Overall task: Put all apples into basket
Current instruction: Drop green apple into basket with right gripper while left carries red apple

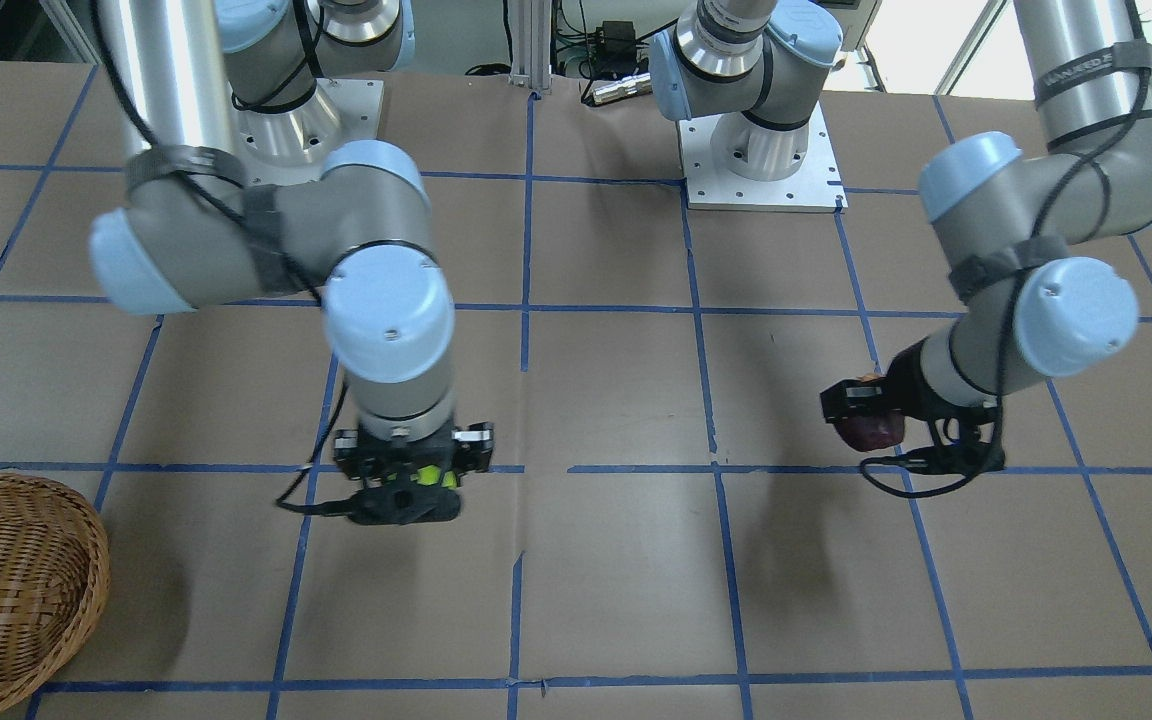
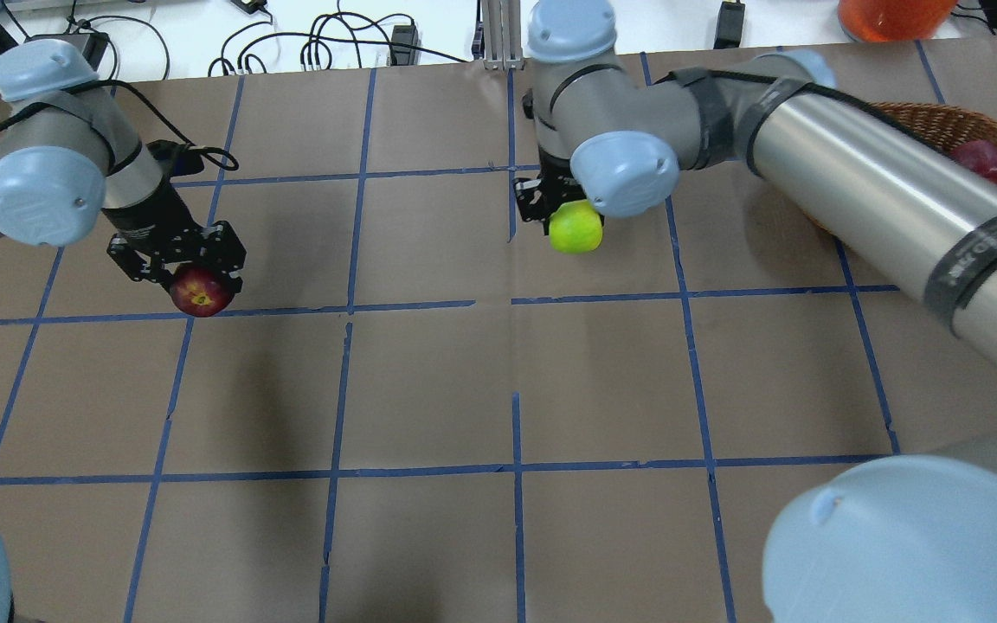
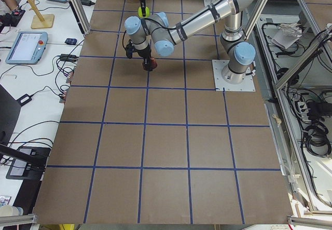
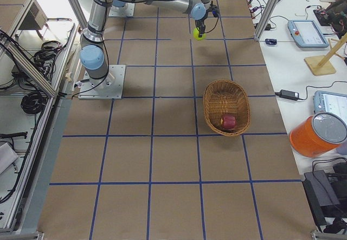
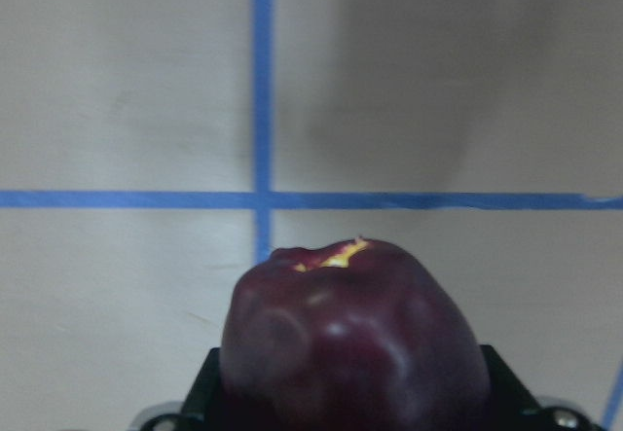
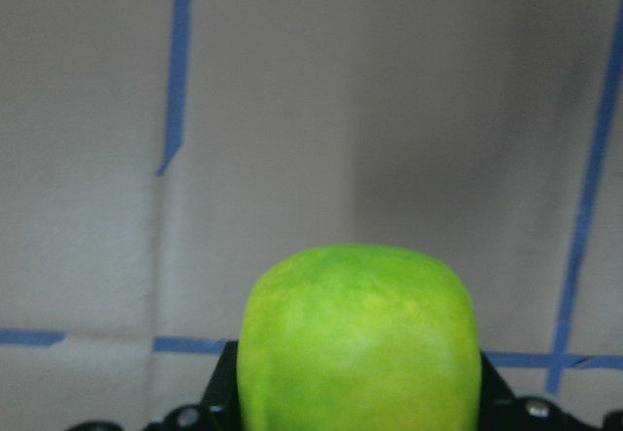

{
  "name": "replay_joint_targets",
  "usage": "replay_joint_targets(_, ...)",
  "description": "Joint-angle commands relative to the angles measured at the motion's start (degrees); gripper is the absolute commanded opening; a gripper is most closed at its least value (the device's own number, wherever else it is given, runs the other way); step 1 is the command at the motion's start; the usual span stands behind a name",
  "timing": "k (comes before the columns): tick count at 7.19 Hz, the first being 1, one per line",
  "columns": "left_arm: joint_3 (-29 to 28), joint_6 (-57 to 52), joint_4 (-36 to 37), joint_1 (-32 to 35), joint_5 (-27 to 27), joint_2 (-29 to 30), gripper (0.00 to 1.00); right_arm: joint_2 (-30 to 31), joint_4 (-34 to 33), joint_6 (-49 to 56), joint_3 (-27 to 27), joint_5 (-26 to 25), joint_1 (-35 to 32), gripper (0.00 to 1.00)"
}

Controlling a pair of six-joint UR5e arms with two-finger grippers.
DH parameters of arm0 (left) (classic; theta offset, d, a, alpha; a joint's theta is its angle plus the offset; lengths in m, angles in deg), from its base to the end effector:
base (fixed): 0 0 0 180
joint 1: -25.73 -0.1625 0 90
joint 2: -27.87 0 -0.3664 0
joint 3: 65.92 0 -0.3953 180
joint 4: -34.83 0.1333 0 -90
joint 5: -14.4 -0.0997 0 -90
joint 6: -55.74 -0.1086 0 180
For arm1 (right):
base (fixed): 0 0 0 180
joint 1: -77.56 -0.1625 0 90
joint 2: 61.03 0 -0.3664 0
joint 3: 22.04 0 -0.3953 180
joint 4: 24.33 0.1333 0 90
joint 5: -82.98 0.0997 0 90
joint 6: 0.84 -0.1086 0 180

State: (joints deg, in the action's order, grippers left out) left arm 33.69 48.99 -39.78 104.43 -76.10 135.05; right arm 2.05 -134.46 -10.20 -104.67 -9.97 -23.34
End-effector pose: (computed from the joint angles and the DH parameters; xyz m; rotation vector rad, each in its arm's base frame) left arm -0.0245 -0.5529 0.2082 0.1219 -3.1014 -0.3081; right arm 0.2463 -0.6035 0.2495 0.0412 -3.0923 0.0294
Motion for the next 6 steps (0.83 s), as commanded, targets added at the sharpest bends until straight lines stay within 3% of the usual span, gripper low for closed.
replay_joint_targets(1, 0.76, 10.5, 8.73, 12.83, 4.68, 1.27, 0.27, 1.09, 6.4, 0.39, 6.23, -2.39, 12.95, 0.0)
replay_joint_targets(3, 0.94, 19.89, 15.51, 25.47, 5.24, 3.29, 0.28, -1.36, 5.55, 14.54, 7.3, -4.16, 24.37, 0.0)
replay_joint_targets(6, 1.12, 27.92, 19.5, 31.15, 7.52, 7.16, 0.29, -6.38, 0.01, 27.43, 7.31, -3.99, 33.38, 0.0)
